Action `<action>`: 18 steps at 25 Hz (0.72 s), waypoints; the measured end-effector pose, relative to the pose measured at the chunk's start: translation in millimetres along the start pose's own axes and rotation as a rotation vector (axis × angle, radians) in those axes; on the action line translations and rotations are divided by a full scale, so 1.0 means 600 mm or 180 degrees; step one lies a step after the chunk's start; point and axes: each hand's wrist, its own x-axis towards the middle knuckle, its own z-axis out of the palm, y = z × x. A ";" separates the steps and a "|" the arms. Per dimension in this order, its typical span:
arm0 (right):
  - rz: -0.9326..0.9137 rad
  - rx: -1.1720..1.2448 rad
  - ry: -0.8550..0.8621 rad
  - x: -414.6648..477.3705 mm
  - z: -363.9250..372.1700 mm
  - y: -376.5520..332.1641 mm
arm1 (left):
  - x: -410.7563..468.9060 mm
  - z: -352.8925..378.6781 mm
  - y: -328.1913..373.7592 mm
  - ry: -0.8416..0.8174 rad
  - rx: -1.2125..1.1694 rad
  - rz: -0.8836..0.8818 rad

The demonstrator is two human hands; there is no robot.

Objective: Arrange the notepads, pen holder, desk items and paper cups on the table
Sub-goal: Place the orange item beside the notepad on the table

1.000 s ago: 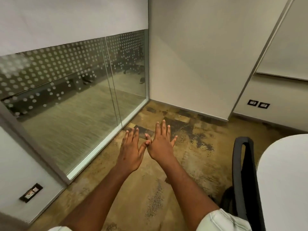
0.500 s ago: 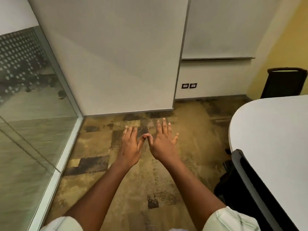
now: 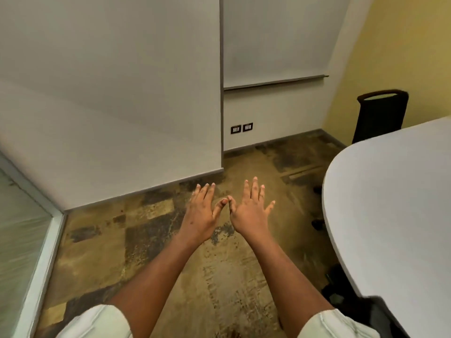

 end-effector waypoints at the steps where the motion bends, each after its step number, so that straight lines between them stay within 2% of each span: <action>1: -0.0013 -0.0018 0.0019 0.063 -0.005 0.006 | 0.068 0.010 0.008 -0.0021 -0.0029 0.0067; 12: 0.0328 -0.0213 0.0351 0.450 0.001 0.088 | 0.485 0.163 0.021 -0.0313 -0.0344 0.0384; 18: 0.0967 -0.0202 0.0489 0.687 -0.005 0.128 | 0.769 0.246 0.040 -0.0644 -0.0531 0.0786</action>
